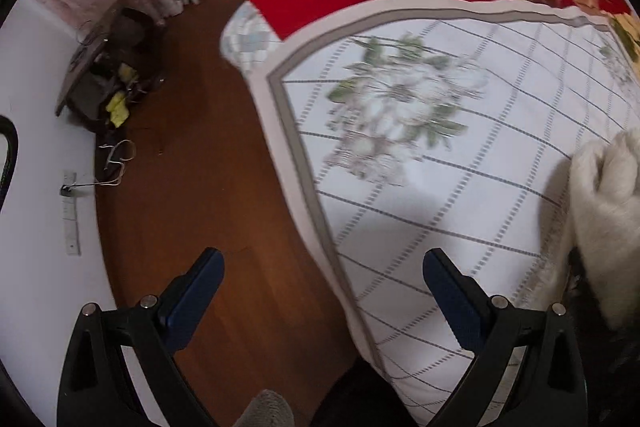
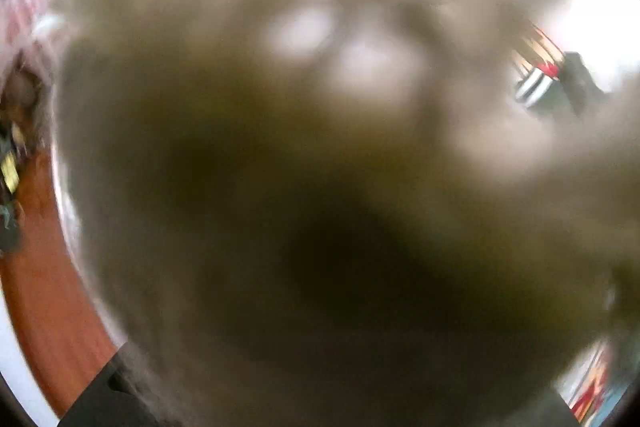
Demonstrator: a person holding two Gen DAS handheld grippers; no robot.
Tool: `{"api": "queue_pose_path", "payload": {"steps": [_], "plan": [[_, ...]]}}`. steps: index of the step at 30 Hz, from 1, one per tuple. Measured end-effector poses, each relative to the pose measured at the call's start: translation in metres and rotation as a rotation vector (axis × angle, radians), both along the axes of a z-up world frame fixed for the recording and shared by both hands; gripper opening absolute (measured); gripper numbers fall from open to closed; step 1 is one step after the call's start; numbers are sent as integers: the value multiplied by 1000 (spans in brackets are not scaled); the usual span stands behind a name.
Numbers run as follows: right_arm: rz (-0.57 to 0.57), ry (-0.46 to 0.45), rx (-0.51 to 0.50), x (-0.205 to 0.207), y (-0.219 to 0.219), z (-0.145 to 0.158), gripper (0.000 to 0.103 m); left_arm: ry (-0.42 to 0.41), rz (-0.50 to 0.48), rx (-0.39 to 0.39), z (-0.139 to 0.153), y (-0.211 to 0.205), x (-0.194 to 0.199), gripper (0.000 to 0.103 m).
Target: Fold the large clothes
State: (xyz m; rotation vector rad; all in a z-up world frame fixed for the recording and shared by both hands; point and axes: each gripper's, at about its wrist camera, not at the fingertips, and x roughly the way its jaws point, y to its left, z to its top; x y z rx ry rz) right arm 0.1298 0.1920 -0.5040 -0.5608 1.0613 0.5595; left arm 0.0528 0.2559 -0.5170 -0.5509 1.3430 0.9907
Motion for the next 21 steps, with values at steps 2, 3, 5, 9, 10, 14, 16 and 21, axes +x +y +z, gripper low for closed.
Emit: {"api": "queue_pose_path", "payload": {"steps": [2,3,5,9,10,14,16,21], "plan": [[33,-27,-25,-5,7,-7,37,-4,4,10,4,5,1,102],[43,-28,-33,-5,8,-8,41,-9,4,16,8,6,3,102],[62,36,18,0,4,-1,54,-34,15,7,20,5,4,102],[184,323,233,3,-20,33,88,-78,44,11,43,7,6,102],[203,418,295,5,-32,43,88,-95,46,20,52,6,7,102],[73,699,498,30,-103,64,88,-160,-3,22,75,-12,27,102],[-68,763,559,37,-144,67,88,-191,-52,-3,77,-29,46,102],[-406,713,562,82,-258,56,88,-210,-139,-55,44,-71,97,102]]}}
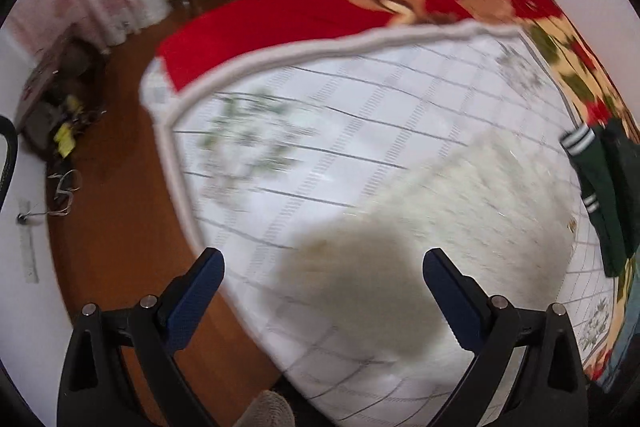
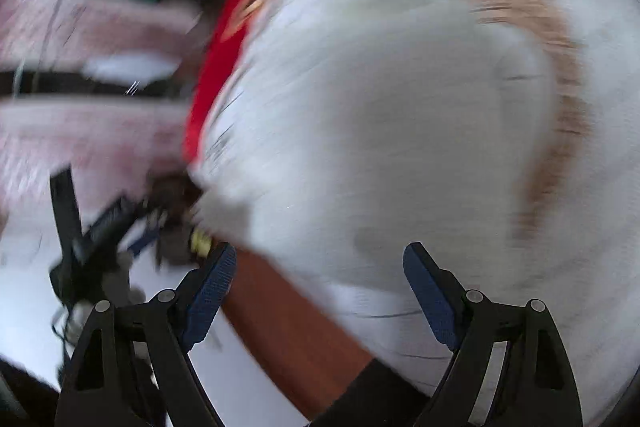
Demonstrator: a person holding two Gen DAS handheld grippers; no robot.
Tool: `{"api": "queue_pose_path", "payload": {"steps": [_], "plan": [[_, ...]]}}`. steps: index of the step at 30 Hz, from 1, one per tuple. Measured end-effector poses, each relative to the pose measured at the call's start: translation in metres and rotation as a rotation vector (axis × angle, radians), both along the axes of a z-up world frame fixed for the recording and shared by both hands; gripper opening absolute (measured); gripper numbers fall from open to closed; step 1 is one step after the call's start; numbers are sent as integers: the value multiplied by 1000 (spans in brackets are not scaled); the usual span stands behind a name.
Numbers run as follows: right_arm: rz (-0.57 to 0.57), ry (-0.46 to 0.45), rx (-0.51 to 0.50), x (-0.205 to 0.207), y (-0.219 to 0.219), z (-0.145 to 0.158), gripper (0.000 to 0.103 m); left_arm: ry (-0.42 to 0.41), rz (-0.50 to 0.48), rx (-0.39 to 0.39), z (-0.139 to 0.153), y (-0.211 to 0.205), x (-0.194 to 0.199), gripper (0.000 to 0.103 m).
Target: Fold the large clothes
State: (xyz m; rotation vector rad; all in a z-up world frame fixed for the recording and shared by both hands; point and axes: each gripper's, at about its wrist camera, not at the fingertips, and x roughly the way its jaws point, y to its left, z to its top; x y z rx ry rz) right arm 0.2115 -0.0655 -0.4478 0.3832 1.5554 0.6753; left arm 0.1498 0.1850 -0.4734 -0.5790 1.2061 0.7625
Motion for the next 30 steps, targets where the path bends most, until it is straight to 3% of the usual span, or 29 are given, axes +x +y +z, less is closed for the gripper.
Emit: {"api": "queue_pose_path", "payload": {"steps": [3,5,8,11,15,17,18,20,21,23,25,27,29,30], "plan": [[-79,0,-97,25,-31,-11,88,100,-26,29,-39,-18,13,102],[-82,-1,-140,40,-38,-16,88,204,-35,-9,-81,-27,5,103],[-50,37,-136,52,-20,-31,88,214,-29,-65,-114,-31,-25,103],[-3,123,-35,56,-5,-67,88,202,-11,-72,-106,-20,-38,103],[57,260,178,69,21,-126,92,186,6,-107,-108,-8,-46,103],[92,296,276,73,39,-140,93,185,13,-115,-111,-5,-46,103],[104,285,282,75,46,-140,93,185,15,-111,-111,-3,-45,103],[102,228,270,76,55,-132,73,177,41,-86,-100,1,-47,103],[54,231,277,77,51,-128,60,163,56,-78,-92,-3,-48,102],[-59,266,296,72,33,-115,53,89,135,-65,-66,0,-62,102],[-121,275,291,63,16,-106,52,35,204,-84,-53,0,-74,102],[-186,312,294,50,-10,-106,52,-26,259,-151,-50,-4,-80,102],[-203,340,273,40,-33,-114,60,-78,276,-265,-65,-10,-73,102],[-207,356,270,37,-39,-121,72,-97,282,-314,-77,-14,-65,102]]}}
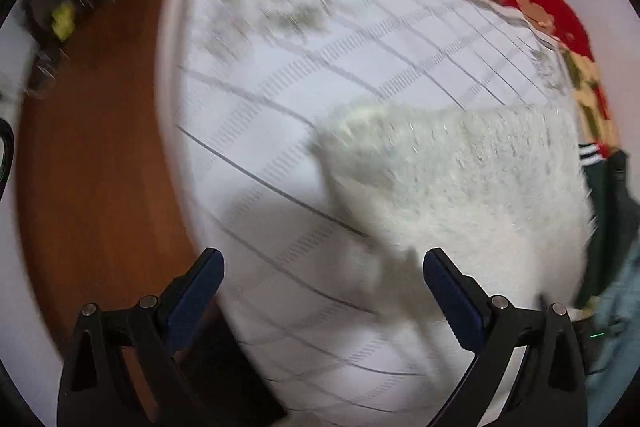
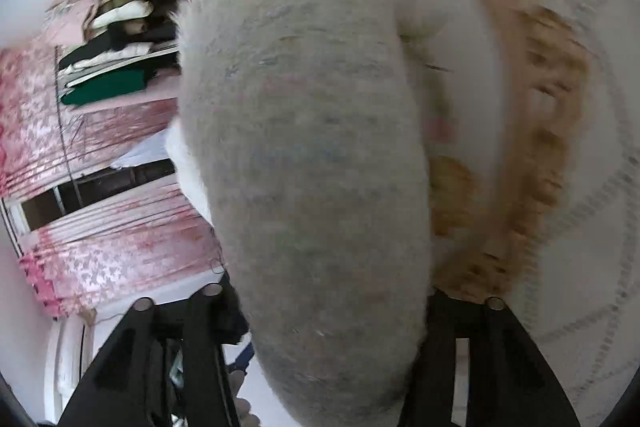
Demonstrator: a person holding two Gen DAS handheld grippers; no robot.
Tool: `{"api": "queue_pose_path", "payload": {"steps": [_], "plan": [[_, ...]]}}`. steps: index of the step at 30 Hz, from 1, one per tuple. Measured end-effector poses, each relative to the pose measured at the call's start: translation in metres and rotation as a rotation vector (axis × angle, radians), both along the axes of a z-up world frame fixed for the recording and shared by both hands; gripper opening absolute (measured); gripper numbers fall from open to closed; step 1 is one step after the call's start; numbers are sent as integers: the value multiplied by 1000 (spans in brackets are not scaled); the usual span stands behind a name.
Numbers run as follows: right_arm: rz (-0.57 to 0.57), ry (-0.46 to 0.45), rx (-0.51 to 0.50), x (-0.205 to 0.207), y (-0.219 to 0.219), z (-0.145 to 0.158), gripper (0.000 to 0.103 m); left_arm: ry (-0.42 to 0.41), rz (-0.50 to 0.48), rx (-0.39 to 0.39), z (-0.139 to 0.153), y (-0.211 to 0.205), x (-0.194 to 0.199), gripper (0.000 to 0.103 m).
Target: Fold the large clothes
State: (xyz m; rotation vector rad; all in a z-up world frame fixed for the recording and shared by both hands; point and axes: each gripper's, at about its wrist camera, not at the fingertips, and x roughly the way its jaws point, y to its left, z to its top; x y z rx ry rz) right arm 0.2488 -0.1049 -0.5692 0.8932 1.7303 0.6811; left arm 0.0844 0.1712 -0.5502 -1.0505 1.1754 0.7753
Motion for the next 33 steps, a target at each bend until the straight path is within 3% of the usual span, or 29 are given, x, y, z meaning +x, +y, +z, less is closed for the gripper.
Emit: {"api": "queue_pose_path", "payload": {"steps": [2,4,6,7,8,9,10,13,25,33], "plan": [[17,13,-4,0,-9,-14,86,-65,18,-89,-20,-4,14,101],[13,25,54,1,-10,-28,88,-121,37,-166,-43,-1,32,101],[30,19,87,4,-5,-33,88,-155,53,-155,-46,4,44,101],[47,2,96,6,1,-32,88,-170,48,-104,-42,8,51,97],[60,-15,101,8,8,-30,87,-194,37,-72,-35,9,55,85],[66,-36,94,10,16,-28,79,-220,10,-41,-30,11,62,51],[64,-48,91,11,22,-25,69,-227,-16,-27,-25,12,69,30],[35,-71,120,14,31,-12,54,-230,-50,34,-8,19,83,16],[19,-174,204,42,55,92,47,-286,-89,77,60,54,103,15],[-72,-276,250,106,48,176,46,-385,-200,117,127,59,179,15]]}}
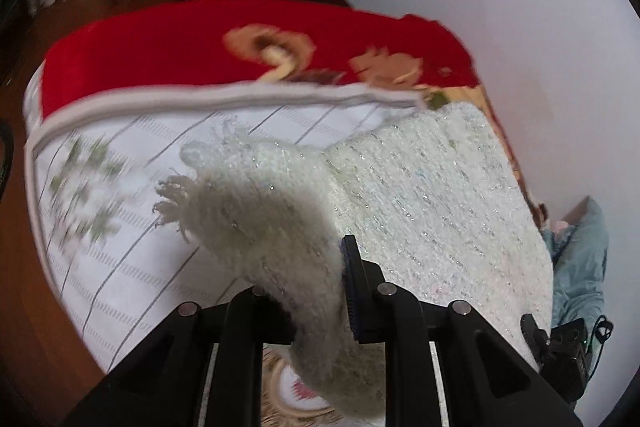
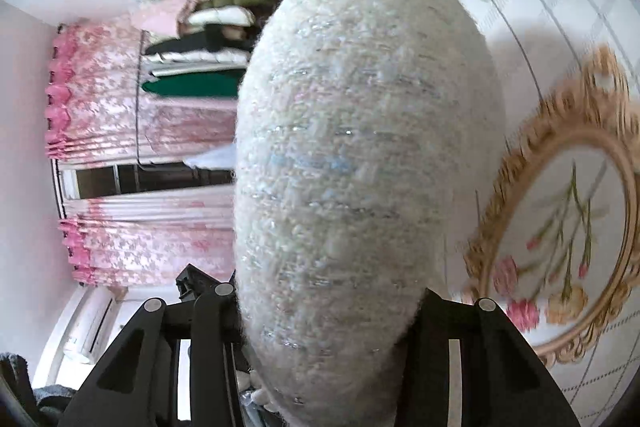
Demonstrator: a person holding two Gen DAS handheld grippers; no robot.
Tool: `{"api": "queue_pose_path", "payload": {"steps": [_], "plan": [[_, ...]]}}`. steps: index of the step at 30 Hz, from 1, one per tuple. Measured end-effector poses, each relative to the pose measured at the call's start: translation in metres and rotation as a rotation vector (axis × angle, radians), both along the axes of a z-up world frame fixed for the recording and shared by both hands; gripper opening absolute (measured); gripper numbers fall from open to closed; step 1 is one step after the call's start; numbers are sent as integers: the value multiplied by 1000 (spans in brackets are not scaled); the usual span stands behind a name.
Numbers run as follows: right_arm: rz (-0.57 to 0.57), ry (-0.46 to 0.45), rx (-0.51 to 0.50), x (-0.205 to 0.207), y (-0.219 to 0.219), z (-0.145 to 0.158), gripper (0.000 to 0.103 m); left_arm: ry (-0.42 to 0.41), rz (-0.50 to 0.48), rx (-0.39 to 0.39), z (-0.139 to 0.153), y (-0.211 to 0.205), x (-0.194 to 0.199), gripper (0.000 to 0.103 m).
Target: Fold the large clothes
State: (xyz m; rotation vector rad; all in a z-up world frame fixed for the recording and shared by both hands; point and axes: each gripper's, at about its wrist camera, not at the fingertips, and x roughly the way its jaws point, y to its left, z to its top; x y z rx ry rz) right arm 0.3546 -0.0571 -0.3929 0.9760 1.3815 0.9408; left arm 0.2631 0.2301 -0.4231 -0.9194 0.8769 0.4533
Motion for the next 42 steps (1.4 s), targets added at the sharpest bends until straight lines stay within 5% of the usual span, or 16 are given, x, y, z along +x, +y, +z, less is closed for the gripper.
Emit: {"api": "queue_pose_path", "payload": {"steps": [4,10,15,18,21,25,28,31,35,36,37,39,40,42], "plan": [[-72,-64,45,55,-18,39,45,-78,-58,43,43,-8,62,15],[-159,-154,75,157,-134,111,45,-172,-144,72,91,-55,172,15],[-213,-197,60,258,-234,139,45,-222,-225,66,94,-117,269,15],[-264,-165,49,312,-312,114,45,-219,-301,64,65,-162,324,15],[-309,-94,5,347,-380,60,45,-147,-380,35,2,-208,371,15],[-333,32,-36,364,-442,-21,45,-39,-455,38,-58,-247,388,16],[-297,29,-47,370,-456,-35,51,-13,-487,98,-69,-257,384,21],[-262,27,-181,367,-441,-33,72,17,-510,146,-66,-261,382,24],[-229,-42,-456,363,-425,14,82,55,-569,266,-46,-272,375,34],[-236,-64,-526,360,-422,27,87,58,-584,295,-42,-274,373,47],[-243,-77,-585,357,-419,38,88,64,-597,322,-37,-275,373,73],[-278,-119,-759,346,-413,63,90,72,-626,395,-24,-281,366,102],[-292,-144,-824,338,-410,71,100,73,-639,435,-18,-283,363,102],[-297,-153,-950,320,-386,93,103,77,-659,489,-6,-285,358,102]]}}
